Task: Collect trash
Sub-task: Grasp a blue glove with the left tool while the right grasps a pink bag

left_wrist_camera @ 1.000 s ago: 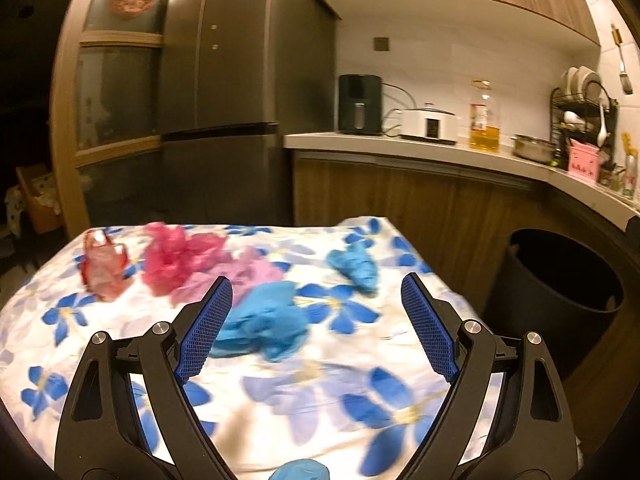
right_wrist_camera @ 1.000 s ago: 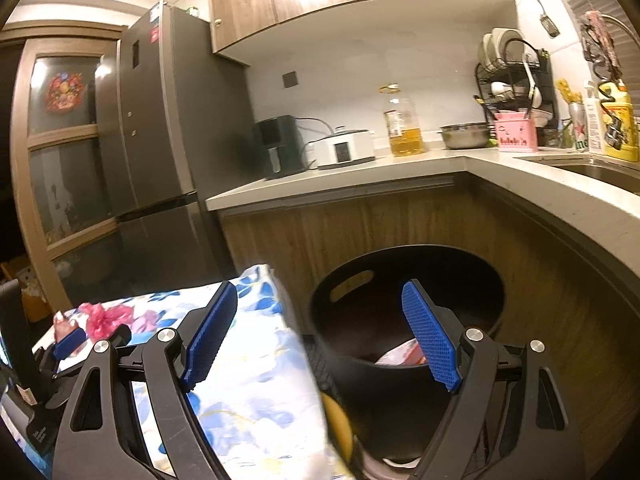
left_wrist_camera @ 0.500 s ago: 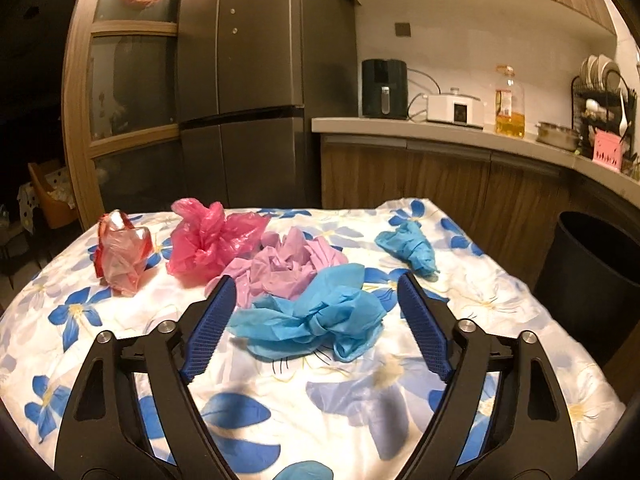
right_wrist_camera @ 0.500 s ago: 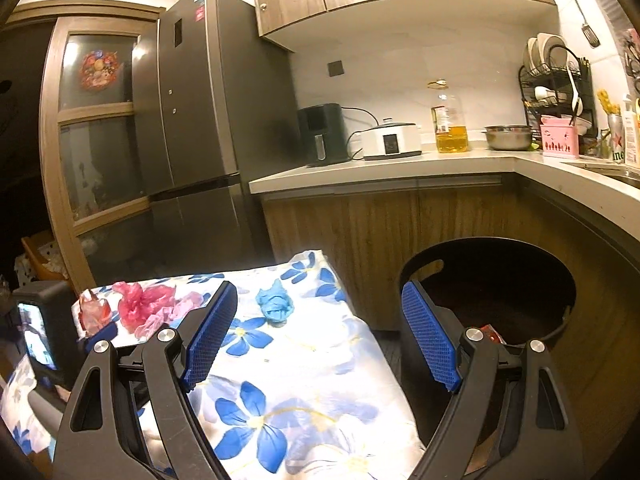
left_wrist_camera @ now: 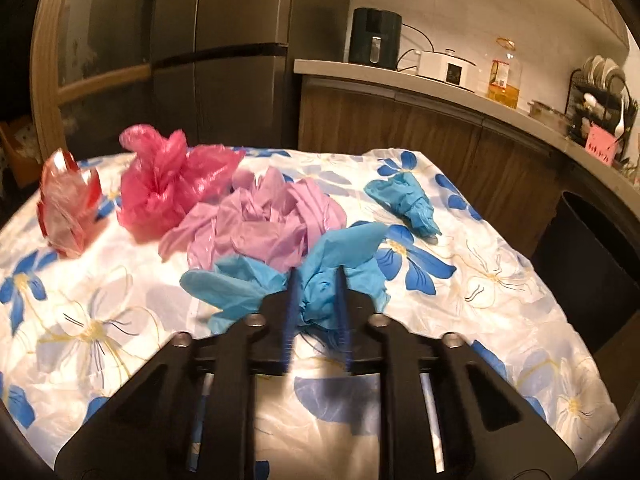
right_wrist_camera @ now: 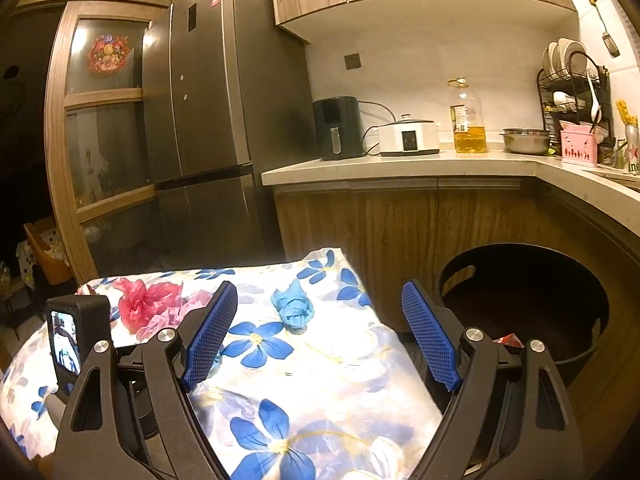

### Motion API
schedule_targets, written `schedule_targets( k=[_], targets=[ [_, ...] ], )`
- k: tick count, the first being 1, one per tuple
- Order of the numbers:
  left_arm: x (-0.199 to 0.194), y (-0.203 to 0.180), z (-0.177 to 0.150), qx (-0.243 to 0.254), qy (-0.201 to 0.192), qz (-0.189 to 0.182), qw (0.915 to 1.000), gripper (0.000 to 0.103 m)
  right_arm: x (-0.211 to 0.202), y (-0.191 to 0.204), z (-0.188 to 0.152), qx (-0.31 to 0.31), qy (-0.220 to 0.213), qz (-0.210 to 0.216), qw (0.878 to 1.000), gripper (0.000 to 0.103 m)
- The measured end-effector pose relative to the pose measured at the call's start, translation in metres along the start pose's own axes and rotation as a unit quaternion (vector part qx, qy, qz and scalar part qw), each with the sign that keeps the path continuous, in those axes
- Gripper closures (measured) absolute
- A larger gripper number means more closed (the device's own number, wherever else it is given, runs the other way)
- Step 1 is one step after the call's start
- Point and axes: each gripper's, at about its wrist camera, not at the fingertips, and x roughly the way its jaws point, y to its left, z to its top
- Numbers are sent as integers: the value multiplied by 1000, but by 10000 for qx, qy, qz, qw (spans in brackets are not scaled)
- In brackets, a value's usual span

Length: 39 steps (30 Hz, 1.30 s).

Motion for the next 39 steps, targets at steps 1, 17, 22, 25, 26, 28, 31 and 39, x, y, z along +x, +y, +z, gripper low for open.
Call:
schedule_targets(
  k=[1, 17, 22, 25, 26, 28, 31, 39],
  targets=[
    [-1, 4, -1, -34, 20, -51, 10000, 96, 3, 3, -1, -7, 35, 21, 10000, 21],
    [-79, 70, 1, -331, -645, 145, 9973, 100, 61, 76, -19, -256, 524, 597, 9965, 22],
    [-88, 94, -1, -473, -674, 293, 9962, 100, 82, 98, -23, -280, 681, 722, 9947, 26],
    [-92, 104, -1, -498, -699, 345, 9957, 100, 97, 110, -31, -327, 835, 708, 9935, 31],
    [-93, 106, -1, -508, -708, 367, 9955, 100, 101, 112, -33, -324, 893, 705, 9930, 34],
    [-95, 112, -3, -529, -712, 372, 9954, 100, 109, 115, -38, -287, 1007, 725, 9919, 35],
    [-96, 117, -4, -530, -720, 385, 9953, 100, 115, 116, -40, -180, 1035, 716, 9919, 37],
    [-100, 123, -6, -521, -737, 384, 9952, 100, 139, 126, -49, -232, 1458, 676, 9867, 58]
  ],
)
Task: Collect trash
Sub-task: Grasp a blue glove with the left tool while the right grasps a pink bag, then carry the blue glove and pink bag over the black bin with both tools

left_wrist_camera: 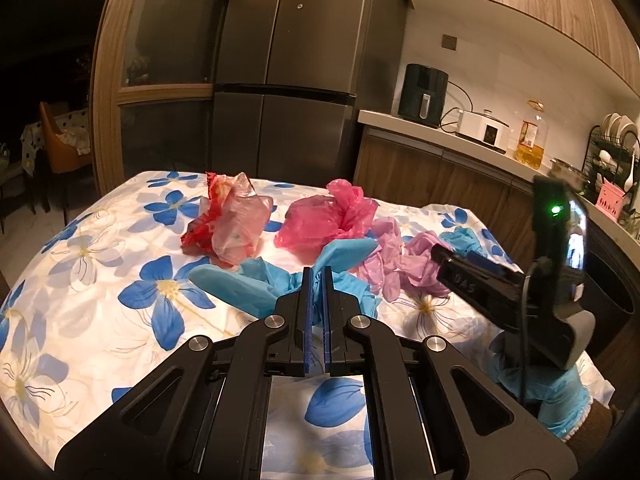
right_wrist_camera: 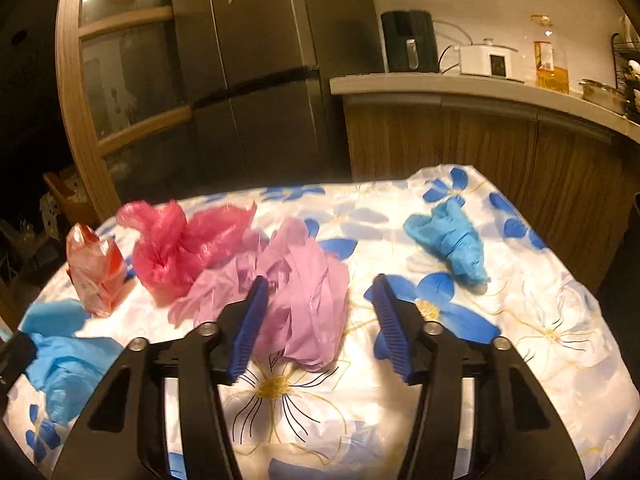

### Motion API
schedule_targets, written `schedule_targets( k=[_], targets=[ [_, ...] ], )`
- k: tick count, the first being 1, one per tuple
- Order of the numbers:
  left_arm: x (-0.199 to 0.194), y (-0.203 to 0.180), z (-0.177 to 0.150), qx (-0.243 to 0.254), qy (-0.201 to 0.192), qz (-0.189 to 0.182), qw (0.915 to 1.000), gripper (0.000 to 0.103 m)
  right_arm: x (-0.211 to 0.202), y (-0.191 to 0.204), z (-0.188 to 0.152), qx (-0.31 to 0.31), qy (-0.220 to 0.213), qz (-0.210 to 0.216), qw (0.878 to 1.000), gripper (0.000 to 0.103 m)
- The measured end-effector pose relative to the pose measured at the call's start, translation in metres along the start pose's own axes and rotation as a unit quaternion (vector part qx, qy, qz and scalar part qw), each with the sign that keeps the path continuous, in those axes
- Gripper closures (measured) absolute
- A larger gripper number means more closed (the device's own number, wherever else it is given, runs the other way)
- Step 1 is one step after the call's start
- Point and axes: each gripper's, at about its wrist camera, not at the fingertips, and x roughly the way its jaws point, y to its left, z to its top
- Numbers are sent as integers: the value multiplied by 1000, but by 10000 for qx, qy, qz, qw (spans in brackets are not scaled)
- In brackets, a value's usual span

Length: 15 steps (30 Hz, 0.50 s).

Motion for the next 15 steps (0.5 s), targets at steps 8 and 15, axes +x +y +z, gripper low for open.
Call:
schedule_targets(
  k=[8, 15],
  targets=[
    [-5, 1, 1, -3, -6, -9, 10000, 100, 0, -5, -2, 122, 124, 246, 9995, 94],
    [-13, -5, 2, 52, -49, 19, 10000, 100, -36, -12, -3, 203, -184, 329, 9991, 99]
  ],
)
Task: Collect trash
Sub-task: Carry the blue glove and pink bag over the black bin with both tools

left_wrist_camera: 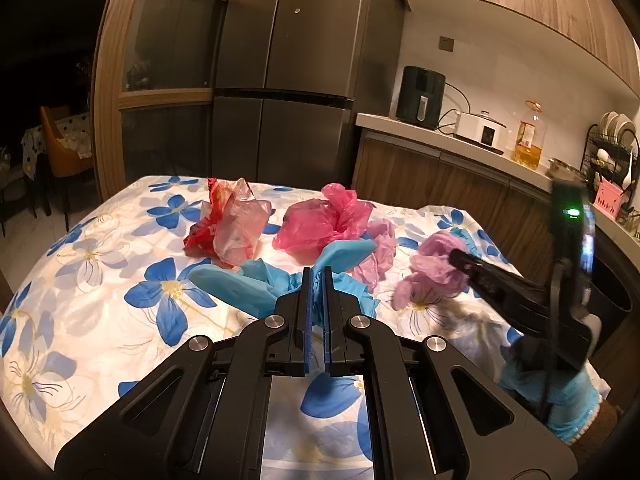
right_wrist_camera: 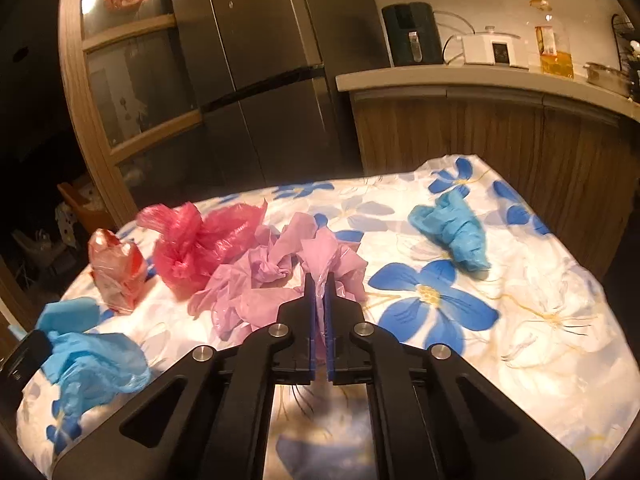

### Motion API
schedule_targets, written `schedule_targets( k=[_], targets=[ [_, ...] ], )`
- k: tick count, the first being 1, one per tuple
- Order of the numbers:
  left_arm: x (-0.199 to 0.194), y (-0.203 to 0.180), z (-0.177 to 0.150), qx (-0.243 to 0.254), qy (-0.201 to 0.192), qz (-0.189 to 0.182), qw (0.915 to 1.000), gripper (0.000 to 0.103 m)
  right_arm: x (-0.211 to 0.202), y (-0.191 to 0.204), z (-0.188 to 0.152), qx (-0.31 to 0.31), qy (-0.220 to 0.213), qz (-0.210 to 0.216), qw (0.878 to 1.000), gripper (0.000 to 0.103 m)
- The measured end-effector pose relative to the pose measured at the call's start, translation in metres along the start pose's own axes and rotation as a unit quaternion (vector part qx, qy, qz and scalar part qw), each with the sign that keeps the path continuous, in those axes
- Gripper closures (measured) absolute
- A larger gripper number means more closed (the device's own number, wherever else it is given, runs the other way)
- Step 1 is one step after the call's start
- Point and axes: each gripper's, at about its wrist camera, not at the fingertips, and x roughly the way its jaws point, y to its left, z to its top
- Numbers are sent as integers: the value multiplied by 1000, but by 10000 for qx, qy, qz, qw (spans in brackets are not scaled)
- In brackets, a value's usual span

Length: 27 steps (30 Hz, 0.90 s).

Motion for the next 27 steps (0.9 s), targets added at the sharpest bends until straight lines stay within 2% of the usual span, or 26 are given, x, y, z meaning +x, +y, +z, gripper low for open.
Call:
schedule_targets(
  k=[8, 13, 27],
  targets=[
    [-13, -17, -3, 66, -30, -32, 10000, 100, -76, -10, -1, 37, -549, 148, 9984, 99],
    [-27, -32, -2, 137, -116, -126, 9998, 100, -117, -14, -12, -27, -714, 182, 9973, 99],
    [-55, -82, -6, 392, -218, -414, 9981, 100, -179, -42, -26, 33, -969, -53, 9953, 99]
  ],
)
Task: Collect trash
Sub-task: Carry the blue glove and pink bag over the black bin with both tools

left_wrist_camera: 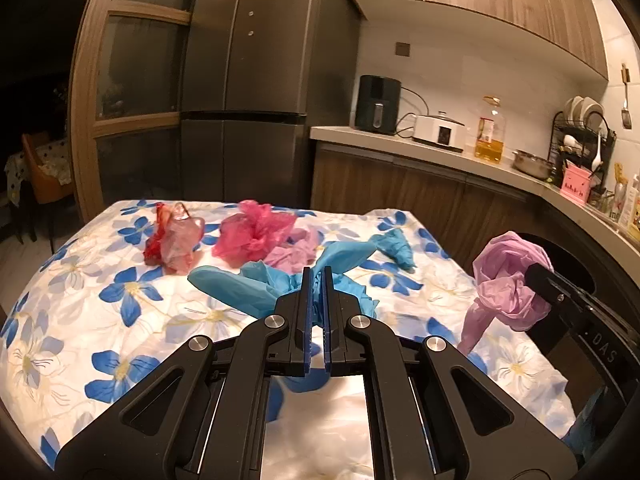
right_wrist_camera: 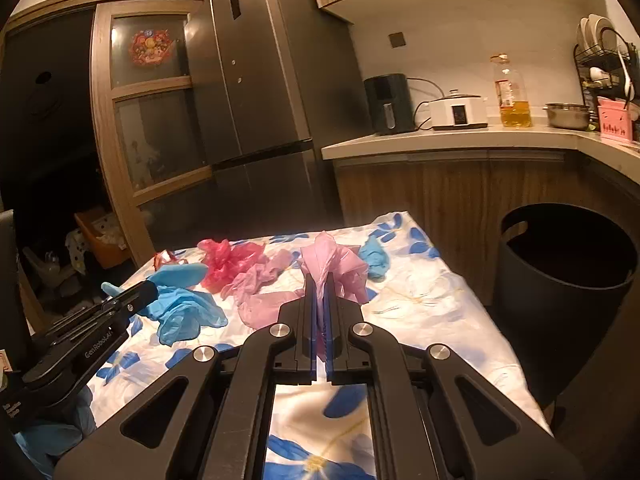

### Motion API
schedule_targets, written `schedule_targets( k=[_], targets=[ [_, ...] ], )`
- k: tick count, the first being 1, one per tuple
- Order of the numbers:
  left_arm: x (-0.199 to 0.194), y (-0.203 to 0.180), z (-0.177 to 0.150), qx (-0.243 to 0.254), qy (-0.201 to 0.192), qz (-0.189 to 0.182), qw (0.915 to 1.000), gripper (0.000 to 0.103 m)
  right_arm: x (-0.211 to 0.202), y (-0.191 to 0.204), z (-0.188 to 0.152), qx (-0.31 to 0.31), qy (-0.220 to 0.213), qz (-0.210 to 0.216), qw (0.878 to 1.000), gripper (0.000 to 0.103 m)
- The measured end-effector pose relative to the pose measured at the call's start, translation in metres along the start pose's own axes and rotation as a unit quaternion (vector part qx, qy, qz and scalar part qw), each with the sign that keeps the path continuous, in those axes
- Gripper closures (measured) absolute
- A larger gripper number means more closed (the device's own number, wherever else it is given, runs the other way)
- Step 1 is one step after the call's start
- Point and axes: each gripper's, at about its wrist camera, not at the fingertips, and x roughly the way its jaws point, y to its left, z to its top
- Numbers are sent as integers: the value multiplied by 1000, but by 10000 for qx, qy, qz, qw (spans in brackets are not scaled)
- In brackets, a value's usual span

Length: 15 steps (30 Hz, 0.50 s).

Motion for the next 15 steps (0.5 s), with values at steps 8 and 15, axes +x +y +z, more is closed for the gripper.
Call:
schedule_targets(
  k=[8, 15],
  targets=[
    [3, -26, 4, 116, 5, -174, 9998, 100, -17, -22, 6, 118, -191, -227, 9995, 99],
    [10, -59, 15, 310, -101, -411, 9986, 100, -29, -46, 18, 142, -419, -513, 9977, 99]
  ],
)
